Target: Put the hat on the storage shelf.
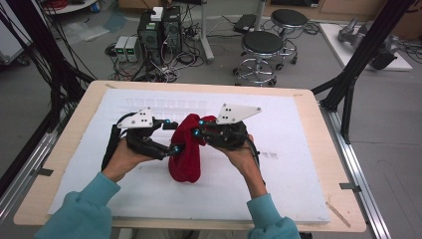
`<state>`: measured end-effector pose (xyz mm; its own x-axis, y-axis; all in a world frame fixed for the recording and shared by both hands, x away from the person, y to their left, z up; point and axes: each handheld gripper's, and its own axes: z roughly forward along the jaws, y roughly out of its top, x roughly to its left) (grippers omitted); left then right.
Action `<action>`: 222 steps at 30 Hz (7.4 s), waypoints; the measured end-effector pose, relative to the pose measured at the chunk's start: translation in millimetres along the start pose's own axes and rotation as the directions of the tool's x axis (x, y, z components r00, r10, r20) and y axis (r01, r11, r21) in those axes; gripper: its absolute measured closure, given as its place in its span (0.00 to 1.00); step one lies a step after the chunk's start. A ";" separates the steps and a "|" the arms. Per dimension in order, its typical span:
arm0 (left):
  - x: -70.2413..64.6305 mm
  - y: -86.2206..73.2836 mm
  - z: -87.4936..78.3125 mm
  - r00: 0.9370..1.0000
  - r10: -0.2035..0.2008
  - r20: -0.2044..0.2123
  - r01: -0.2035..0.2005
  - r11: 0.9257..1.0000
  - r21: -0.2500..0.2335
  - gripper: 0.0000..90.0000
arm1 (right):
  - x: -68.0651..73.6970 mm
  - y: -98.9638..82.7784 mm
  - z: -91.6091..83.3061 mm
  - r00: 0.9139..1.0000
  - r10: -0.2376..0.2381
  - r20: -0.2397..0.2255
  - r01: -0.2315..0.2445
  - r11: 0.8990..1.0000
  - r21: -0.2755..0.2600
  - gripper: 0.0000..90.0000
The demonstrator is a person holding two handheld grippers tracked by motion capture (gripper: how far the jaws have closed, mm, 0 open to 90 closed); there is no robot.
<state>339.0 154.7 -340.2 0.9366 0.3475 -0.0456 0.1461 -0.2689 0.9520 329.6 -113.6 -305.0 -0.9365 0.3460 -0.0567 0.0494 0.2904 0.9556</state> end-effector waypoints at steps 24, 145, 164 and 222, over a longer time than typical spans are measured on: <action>-5.2 -1.4 -3.2 0.997 0.073 -0.018 -0.072 0.997 0.017 0.91 | 0.2 0.2 5.2 0.999 -0.001 0.042 0.001 1.000 0.007 0.97; 4.6 59.3 -22.2 0.955 -0.123 -0.270 0.086 0.986 -0.142 0.13 | 48.9 -55.8 -1.8 0.944 0.271 0.188 -0.271 0.962 -0.026 0.95; 7.9 -7.6 -75.2 0.935 -0.112 -0.336 0.101 0.994 -0.049 0.13 | 23.3 -34.4 -3.1 0.936 0.235 0.263 -0.221 0.972 -0.084 0.95; -0.1 -151.9 -121.7 0.848 -0.201 -0.490 0.152 0.979 -0.139 0.14 | -82.2 -65.9 65.3 0.841 0.348 0.414 -0.343 0.935 -0.089 0.95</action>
<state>278.0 304.8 -448.0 0.6091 0.7888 -0.0823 0.2415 -0.0857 0.9666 426.0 -102.9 -382.2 -0.6272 0.7611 0.1652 0.3365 0.0735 0.9388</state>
